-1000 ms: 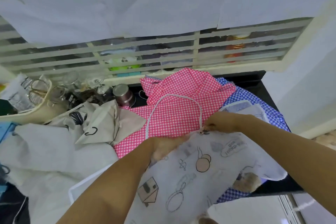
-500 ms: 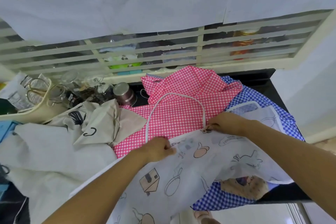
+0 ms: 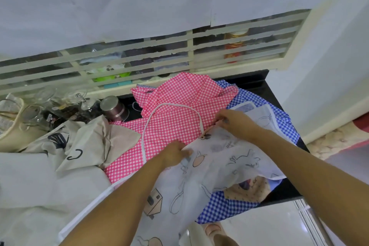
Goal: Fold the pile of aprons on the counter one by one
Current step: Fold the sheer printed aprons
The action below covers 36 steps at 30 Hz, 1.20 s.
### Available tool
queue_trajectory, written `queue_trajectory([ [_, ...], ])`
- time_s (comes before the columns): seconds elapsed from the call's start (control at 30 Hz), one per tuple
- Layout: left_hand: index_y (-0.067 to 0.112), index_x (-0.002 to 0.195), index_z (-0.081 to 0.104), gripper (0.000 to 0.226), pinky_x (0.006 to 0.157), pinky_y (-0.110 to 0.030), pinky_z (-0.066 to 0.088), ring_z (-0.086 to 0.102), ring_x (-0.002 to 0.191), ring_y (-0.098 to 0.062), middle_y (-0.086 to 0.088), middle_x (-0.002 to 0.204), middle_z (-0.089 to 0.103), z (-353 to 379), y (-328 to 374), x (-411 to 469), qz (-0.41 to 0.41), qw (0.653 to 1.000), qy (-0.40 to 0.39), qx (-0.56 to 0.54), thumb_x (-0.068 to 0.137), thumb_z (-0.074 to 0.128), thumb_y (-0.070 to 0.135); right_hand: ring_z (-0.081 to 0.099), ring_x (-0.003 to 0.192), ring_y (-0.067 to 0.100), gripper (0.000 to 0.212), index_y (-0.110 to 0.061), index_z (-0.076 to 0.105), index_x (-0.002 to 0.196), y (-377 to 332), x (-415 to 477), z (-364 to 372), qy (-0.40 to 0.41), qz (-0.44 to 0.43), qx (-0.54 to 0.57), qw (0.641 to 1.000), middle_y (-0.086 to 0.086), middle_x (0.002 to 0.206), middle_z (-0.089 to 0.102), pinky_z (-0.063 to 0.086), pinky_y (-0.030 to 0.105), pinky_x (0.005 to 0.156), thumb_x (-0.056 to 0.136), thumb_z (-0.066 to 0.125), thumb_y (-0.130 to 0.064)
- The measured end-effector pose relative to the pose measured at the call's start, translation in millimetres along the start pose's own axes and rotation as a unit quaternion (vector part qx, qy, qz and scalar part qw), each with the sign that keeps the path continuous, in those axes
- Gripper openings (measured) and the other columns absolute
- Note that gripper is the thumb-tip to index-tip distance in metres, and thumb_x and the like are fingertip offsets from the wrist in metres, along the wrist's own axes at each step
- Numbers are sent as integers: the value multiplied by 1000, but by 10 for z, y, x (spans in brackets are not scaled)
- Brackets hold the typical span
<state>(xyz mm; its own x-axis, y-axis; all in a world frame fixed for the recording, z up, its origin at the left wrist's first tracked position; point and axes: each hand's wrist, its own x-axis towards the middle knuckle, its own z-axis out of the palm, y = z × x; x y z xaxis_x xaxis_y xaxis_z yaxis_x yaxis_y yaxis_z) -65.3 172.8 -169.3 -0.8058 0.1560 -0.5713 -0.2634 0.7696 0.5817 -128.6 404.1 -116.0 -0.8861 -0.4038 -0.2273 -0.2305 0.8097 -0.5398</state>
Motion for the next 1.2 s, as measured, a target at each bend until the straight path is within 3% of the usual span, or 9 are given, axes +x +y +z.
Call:
queue_trajectory([
  [0.13, 12, 69, 50, 32, 50, -11, 33, 48, 66, -13, -1, 72, 51, 136, 9, 20, -28, 998, 52, 21, 100, 47, 17, 55, 110, 24, 29, -13, 57, 123, 317, -575, -41, 166, 90, 74, 979, 5, 124, 58, 35, 24, 89, 95, 55, -22],
  [0.27, -7, 114, 56, 25, 68, -25, 43, 60, 102, -31, -14, 123, 60, 247, 94, -1, -54, 995, 81, 26, 101, 40, 7, 52, 116, 27, 52, -9, 51, 131, 591, -1139, -91, 226, 201, 131, 944, 10, 129, 54, 37, 31, 92, 87, 67, -32],
  [0.4, -7, 123, 54, 30, 80, -30, 45, 57, 110, -34, -19, 128, 57, 318, 137, -48, -66, 991, 114, -4, 99, 39, 4, 58, 104, 22, 57, -10, 61, 114, 833, -1633, -76, 236, 292, 287, 881, 6, 115, 64, 46, 33, 84, 80, 66, -55],
  [0.6, -10, 121, 55, 30, 78, -29, 46, 58, 106, -34, -22, 124, 58, 349, 122, -61, -81, 991, 105, -33, 98, 42, 3, 51, 68, 16, 35, -1, 67, 101, 739, -1917, 126, 184, 288, 449, 825, 5, 76, 60, 41, 23, 61, 86, 66, -32],
  [0.7, -11, 120, 54, 29, 75, -27, 41, 57, 105, -33, -24, 124, 58, 330, 142, -49, -97, 991, 96, 5, 101, 40, 6, 56, 71, 18, 36, 4, 63, 107, 659, -1810, 243, 128, 277, 522, 796, 12, 88, 66, 47, 21, 59, 83, 71, -22],
  [0.8, -12, 118, 56, 30, 81, -30, 42, 57, 106, -37, -23, 114, 61, 335, 130, -50, -85, 992, 94, 10, 101, 38, 6, 54, 63, 16, 18, 1, 66, 86, 672, -1681, 244, 210, 256, 519, 788, 4, 72, 65, 46, 16, 56, 84, 70, -16],
  [0.9, -7, 106, 61, 27, 56, -25, 40, 52, 68, -19, -8, 80, 57, 336, 128, -40, -100, 990, 100, -21, 102, 40, 9, 56, 70, 22, 28, 7, 63, 81, 812, -1609, 174, 237, 239, 545, 768, 9, 73, 65, 49, 25, 72, 86, 69, -19],
  [1.03, 11, 65, 44, 37, 51, -21, 35, 39, 55, -10, -2, 64, 45, 379, 115, -2, -112, 984, 132, -30, 101, 40, 6, 43, 52, 15, 30, -4, 51, 70, 889, -1495, 145, 241, 242, 581, 739, 2, 53, 48, 41, 18, 47, 91, 62, -23],
  [1.2, 23, 65, 40, 38, 58, -16, 38, 38, 59, -5, 5, 67, 43, 392, 112, -11, -120, 980, 145, -57, 100, 41, 6, 37, 40, 10, 24, -8, 52, 78, 918, -1430, 188, 241, 211, 629, 708, 3, 58, 43, 35, 19, 38, 84, 68, -25],
])
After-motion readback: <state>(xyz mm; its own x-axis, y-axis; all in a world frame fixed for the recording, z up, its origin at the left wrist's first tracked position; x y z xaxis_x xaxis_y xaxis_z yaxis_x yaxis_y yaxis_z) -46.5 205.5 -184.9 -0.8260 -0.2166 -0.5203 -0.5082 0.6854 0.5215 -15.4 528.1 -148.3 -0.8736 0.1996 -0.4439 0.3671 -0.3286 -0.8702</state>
